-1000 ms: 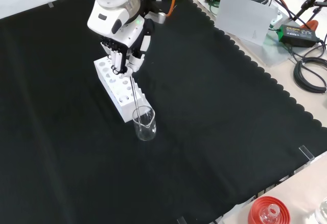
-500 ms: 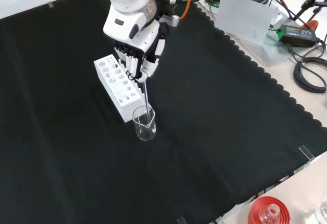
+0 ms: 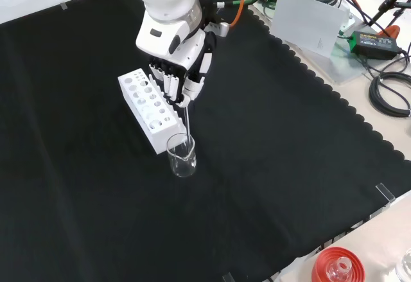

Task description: Stir in the beaker to the left of the white test tube rack with the glass rod.

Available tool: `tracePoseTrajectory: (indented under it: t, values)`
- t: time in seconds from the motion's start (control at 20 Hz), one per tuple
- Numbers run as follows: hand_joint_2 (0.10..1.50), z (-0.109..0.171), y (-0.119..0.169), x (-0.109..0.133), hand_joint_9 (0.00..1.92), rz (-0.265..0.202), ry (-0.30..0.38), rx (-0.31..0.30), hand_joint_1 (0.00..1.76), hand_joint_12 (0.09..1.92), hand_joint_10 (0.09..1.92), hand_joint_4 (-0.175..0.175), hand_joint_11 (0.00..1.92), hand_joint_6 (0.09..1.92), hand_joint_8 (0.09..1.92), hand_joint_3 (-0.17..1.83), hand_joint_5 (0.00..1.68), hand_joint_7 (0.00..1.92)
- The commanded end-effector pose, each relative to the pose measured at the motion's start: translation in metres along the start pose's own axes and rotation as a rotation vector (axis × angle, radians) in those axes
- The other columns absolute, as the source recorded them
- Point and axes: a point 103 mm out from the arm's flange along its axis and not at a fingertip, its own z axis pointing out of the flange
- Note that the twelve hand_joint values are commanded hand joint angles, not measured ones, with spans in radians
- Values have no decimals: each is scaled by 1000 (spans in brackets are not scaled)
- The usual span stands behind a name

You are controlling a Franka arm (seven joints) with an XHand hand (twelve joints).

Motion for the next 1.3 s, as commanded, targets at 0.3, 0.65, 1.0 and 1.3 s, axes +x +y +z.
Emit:
tracePoseTrajectory:
  t: [0.3, 0.65, 1.0, 1.3]
  values:
    - [1113, -11, 19, -10, 1659, 5, 2, -16, 1283, 726, 569, -175, 1519, 852, 1115, 0, 904, 1093]
    - [1113, -8, 32, -37, 1660, 19, 20, 16, 1283, 726, 569, -175, 1519, 852, 1115, 0, 904, 1093]
    - [1113, -3, 20, -47, 1660, 37, 7, -7, 1283, 727, 569, -175, 1519, 852, 1115, 0, 903, 1093]
    - [1113, -6, 8, -50, 1660, 46, 6, -10, 1283, 727, 569, -175, 1519, 852, 1115, 0, 904, 1094]
